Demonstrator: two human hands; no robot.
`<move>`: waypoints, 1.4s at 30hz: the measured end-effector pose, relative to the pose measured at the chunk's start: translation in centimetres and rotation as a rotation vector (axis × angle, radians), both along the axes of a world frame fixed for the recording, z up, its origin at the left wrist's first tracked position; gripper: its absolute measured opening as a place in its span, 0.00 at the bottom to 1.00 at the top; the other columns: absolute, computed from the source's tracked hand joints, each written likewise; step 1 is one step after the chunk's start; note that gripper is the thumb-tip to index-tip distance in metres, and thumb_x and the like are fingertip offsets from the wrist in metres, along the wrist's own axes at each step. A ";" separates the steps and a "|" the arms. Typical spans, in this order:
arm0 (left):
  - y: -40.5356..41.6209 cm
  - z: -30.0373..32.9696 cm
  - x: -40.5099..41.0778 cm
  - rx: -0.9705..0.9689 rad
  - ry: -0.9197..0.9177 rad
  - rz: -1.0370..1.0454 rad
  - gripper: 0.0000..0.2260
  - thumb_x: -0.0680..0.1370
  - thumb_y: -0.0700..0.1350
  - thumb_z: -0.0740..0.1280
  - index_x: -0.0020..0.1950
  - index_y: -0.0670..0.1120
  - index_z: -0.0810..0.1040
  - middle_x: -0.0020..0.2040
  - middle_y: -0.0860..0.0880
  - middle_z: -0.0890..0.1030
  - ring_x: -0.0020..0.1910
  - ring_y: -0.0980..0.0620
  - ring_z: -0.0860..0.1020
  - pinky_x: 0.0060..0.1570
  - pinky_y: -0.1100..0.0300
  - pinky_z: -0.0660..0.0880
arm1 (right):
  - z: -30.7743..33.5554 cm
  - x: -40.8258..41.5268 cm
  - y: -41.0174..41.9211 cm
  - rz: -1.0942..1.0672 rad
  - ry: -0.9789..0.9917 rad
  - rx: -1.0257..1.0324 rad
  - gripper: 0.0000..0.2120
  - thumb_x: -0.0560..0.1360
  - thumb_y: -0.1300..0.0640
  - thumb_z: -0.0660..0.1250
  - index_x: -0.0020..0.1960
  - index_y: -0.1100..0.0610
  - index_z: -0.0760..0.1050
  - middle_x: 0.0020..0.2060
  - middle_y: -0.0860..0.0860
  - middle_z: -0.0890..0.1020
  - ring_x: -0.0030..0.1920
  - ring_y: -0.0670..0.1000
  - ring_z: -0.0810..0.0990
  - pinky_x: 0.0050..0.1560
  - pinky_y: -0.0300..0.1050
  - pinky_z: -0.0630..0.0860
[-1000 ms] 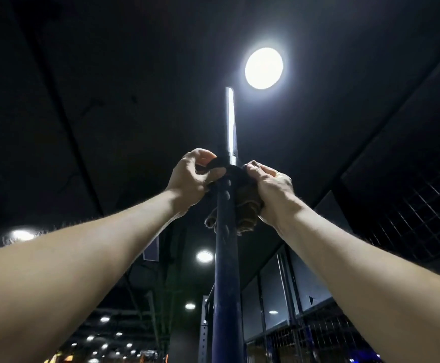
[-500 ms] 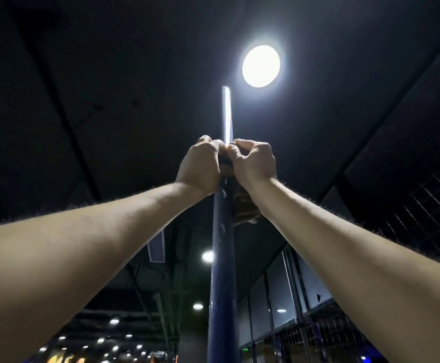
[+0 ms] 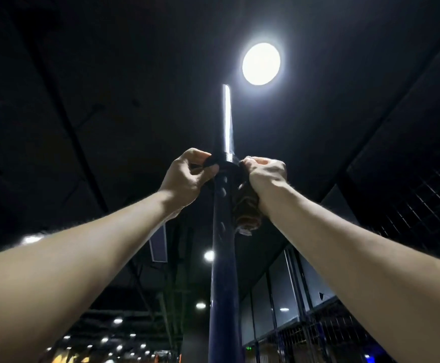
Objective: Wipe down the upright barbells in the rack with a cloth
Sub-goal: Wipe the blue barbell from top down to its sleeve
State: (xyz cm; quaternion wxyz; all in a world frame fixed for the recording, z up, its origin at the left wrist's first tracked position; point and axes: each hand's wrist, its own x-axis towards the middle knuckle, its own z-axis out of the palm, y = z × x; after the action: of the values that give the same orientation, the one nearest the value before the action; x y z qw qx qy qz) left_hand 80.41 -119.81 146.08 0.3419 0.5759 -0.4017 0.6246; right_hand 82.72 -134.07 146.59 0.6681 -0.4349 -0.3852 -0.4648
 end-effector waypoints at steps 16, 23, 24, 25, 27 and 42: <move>-0.5 2.1 -1.1 0.077 -0.158 0.449 0.09 0.72 0.42 0.74 0.50 0.44 0.79 0.49 0.47 0.82 0.48 0.50 0.80 0.52 0.61 0.75 | 0.4 0.0 0.5 0.049 -0.041 0.044 0.08 0.73 0.54 0.71 0.51 0.52 0.82 0.44 0.49 0.84 0.48 0.51 0.83 0.56 0.49 0.79; -0.1 1.0 -1.1 0.015 -0.019 0.219 0.11 0.74 0.41 0.72 0.55 0.44 0.77 0.49 0.50 0.80 0.49 0.52 0.80 0.46 0.68 0.73 | 1.0 -0.9 -0.4 -0.096 0.019 -0.017 0.11 0.74 0.49 0.70 0.52 0.54 0.78 0.47 0.53 0.82 0.49 0.56 0.81 0.55 0.51 0.79; -0.2 0.9 -1.1 0.013 -0.007 0.227 0.10 0.74 0.41 0.71 0.54 0.45 0.76 0.47 0.52 0.79 0.47 0.51 0.79 0.46 0.65 0.73 | 0.9 -1.7 -0.2 -0.226 -0.046 -0.041 0.09 0.75 0.50 0.68 0.52 0.54 0.79 0.49 0.52 0.82 0.52 0.55 0.80 0.56 0.48 0.77; -0.4 0.7 -1.2 0.014 -0.012 0.266 0.10 0.75 0.42 0.71 0.54 0.46 0.75 0.45 0.52 0.78 0.46 0.51 0.78 0.46 0.62 0.73 | 0.8 -2.3 0.1 -0.369 -0.120 -0.077 0.10 0.76 0.50 0.66 0.53 0.53 0.80 0.51 0.52 0.81 0.54 0.55 0.78 0.56 0.46 0.75; -0.9 0.6 -1.5 0.008 -0.064 0.425 0.11 0.75 0.44 0.71 0.55 0.45 0.75 0.47 0.51 0.78 0.47 0.51 0.78 0.49 0.60 0.74 | 0.5 -3.0 0.9 -0.614 -0.228 -0.146 0.12 0.77 0.49 0.63 0.57 0.50 0.79 0.56 0.52 0.79 0.58 0.57 0.76 0.56 0.48 0.73; -1.4 1.1 -1.4 -0.053 -0.134 0.446 0.13 0.70 0.47 0.76 0.50 0.45 0.77 0.45 0.53 0.78 0.46 0.50 0.79 0.50 0.61 0.74 | 1.5 -0.1 0.2 -0.132 0.066 -0.010 0.09 0.75 0.50 0.67 0.43 0.55 0.81 0.43 0.53 0.83 0.44 0.56 0.82 0.51 0.49 0.80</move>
State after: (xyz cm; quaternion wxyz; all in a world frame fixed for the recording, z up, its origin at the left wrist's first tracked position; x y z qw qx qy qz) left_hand 78.99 -121.18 147.16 0.1830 0.5985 -0.2694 0.7319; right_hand 82.65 -133.87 148.05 0.6465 -0.4777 -0.3356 -0.4911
